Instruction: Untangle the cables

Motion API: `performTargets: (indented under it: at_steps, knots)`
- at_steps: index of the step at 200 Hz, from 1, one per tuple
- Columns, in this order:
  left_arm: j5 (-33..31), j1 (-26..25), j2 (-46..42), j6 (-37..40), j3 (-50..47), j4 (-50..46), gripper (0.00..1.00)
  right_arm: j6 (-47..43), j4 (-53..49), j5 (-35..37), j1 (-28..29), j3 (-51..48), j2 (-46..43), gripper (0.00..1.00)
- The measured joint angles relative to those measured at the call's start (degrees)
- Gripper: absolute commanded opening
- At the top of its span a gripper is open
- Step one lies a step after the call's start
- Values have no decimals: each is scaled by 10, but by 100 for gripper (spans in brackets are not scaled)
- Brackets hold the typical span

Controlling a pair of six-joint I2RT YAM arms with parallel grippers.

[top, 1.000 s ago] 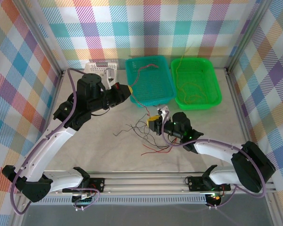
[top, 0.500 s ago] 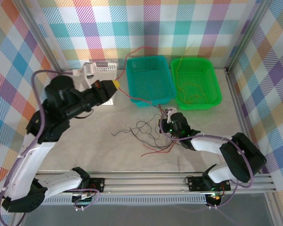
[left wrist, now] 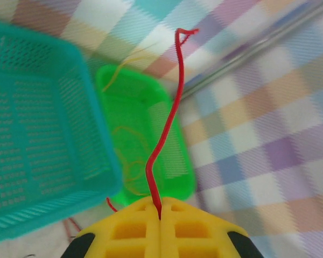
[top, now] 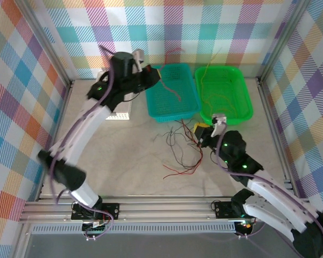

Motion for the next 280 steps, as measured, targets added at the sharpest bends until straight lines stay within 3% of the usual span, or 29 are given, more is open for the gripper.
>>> performTargets:
  at_steps: [34,61,77,113,198,216,236,257,262,280]
  knots:
    - [-9,12,191,24,151,-28,0,-29,-83,-5,0,82,-57,0]
    - [-14,14,315,34,298,-63,0,-49,-132,-23,0,143,-46,0]
    - [-21,14,357,36,335,-74,0,-60,-156,-35,0,176,-33,0]
    - [-45,14,402,41,335,-108,0,-87,-189,-49,0,246,-12,0]
    - [-77,20,404,47,189,-78,0,-133,-211,-70,0,374,23,0]
    - [-72,25,404,48,187,-76,21,-135,-211,-78,0,389,37,0]
    - [-61,31,403,49,187,-70,56,-136,-212,-85,0,391,49,0]
    - [-43,36,398,50,187,-66,85,-136,-213,-86,0,391,58,0]
    - [-38,36,394,54,187,-66,98,-136,-215,-87,0,391,61,0]
    - [-14,36,372,51,187,-66,100,-136,-218,-89,0,391,65,0]
